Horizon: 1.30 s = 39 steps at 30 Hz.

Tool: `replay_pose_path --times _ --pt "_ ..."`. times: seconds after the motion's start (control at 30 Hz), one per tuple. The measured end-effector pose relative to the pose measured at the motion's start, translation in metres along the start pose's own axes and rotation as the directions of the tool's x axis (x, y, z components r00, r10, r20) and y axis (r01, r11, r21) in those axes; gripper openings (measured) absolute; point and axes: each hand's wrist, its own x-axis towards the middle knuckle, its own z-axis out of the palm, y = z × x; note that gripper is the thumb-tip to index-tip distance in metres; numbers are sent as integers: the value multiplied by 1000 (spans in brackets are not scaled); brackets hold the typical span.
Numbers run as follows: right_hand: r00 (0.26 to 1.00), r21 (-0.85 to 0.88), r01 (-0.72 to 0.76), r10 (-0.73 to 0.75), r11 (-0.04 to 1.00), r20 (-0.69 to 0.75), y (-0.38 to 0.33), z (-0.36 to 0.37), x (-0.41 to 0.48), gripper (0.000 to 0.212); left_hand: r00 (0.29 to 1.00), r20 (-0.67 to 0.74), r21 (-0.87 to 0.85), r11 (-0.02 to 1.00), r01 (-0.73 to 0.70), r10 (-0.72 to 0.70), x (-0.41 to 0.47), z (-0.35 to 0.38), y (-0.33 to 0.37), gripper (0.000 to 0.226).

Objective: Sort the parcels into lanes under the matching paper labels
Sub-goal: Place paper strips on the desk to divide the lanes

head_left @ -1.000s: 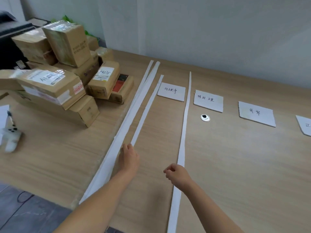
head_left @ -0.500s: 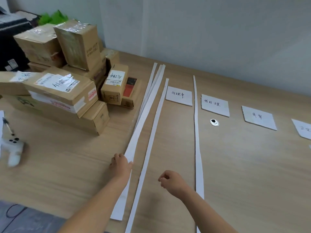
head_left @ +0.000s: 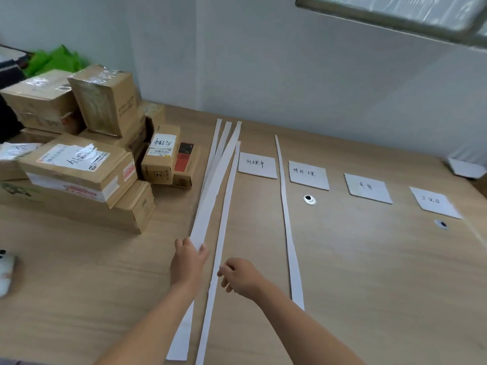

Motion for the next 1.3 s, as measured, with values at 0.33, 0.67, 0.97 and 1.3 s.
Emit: replay_pose_path --times 0.33,0.67,0.97,1.3 --pt "986 29 93 -88 995 -141 13 -32 -25 38 990 21 -98 986 -135 138 -48 6 53 28" --pt "954 357 103 9 929 -300 116 -113 -89 58 959 91 -50 963 -264 268 -154 73 134 31" --pt "951 543 100 81 834 -300 221 -182 -142 30 956 209 -182 969 -167 204 -259 171 219 23" --pt "958 487 -96 213 868 -191 306 -202 -119 22 938 331 -214 976 -32 103 -292 260 219 25"
